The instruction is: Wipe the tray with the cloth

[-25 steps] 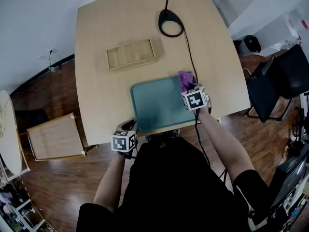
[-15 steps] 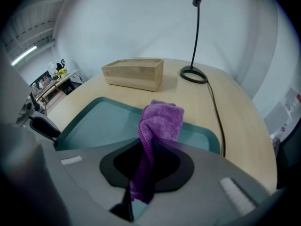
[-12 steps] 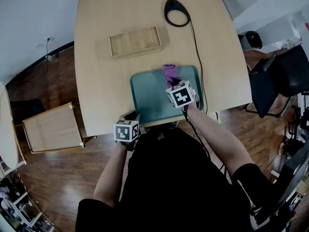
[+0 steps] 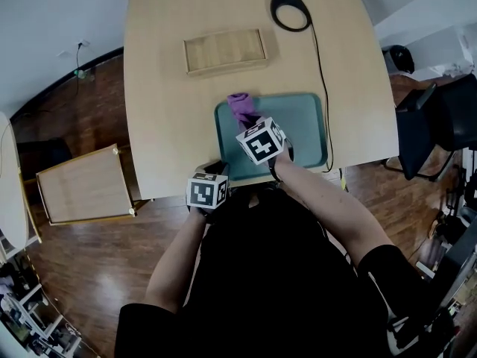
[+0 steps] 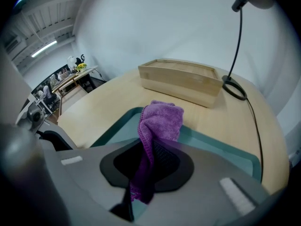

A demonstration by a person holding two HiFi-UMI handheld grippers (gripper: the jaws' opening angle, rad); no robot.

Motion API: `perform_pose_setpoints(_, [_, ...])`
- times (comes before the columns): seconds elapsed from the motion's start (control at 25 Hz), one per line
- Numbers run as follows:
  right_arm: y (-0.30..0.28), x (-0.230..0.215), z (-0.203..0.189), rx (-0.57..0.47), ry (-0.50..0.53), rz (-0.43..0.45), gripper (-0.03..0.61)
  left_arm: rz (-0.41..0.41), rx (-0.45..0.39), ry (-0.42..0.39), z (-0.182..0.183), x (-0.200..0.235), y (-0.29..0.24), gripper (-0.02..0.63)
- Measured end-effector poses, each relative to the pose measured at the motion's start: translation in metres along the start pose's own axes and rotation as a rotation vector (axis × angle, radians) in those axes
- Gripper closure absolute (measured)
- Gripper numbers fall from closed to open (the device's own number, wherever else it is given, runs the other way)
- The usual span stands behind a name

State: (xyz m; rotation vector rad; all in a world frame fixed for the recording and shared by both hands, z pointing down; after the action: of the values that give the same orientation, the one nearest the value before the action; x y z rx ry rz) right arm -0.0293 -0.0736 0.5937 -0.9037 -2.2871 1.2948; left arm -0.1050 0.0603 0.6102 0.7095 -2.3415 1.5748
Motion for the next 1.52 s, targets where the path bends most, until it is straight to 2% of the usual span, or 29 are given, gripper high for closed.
perform_pose_setpoints(0.16, [-0.008,0.028,0.015,-0.013,0.031,0.040,0.525,-0.012,0.024,0.002,0.000,0.000,0.000,0.532])
perform_pose_setpoints(0.32, [-0.015,0.054,0.027,-0.025,0.036,0.116,0.525,-0.010,0.026,0.002,0.001,0.001,0.000,0.534])
perform_pose_setpoints(0.48, [-0.014,0.044,0.019,-0.065,-0.048,0.177,0.525,-0.007,0.026,0.016,0.001,0.001,0.000,0.534])
perform_pose_setpoints(0.64, [0.014,-0.001,0.002,-0.118,-0.125,0.140,0.526,0.011,0.022,0.029,0.000,0.005,0.000,0.538])
perform_pose_setpoints(0.8, [0.049,-0.066,-0.041,-0.134,-0.202,0.050,0.525,0.024,0.014,0.042,-0.001,0.008,-0.002,0.543])
perform_pose_setpoints(1.08, [0.089,-0.179,-0.129,-0.028,-0.236,-0.190,0.526,0.042,0.022,0.062,-0.005,0.007,-0.005,0.549])
perform_pose_setpoints(1.16, [0.088,-0.188,-0.139,-0.007,-0.228,-0.207,0.526,0.060,0.022,0.069,-0.005,0.007,-0.005,0.551])
perform_pose_setpoints(1.24, [0.082,-0.183,-0.139,-0.012,-0.237,-0.183,0.526,0.075,0.024,0.073,-0.004,0.007,-0.004,0.552])
perform_pose_setpoints(1.36, [0.069,-0.162,-0.131,-0.022,-0.250,-0.121,0.526,0.093,0.030,0.078,-0.002,0.006,-0.007,0.554])
perform_pose_setpoints(1.52, [0.052,-0.134,-0.123,-0.011,-0.277,-0.095,0.526,0.087,0.017,0.079,-0.003,0.006,-0.008,0.554])
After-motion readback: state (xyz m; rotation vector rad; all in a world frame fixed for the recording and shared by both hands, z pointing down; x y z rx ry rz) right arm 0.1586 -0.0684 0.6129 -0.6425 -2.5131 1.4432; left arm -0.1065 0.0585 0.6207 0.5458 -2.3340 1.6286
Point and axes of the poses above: the fingertips, and each gripper's own axes: y backward along the fingers, x to its left, z out of its top, the point moved 4 cm from there along y, backward along the fingers, and after that the axes turned 4 degrees about -z, right-handed, at the moved point
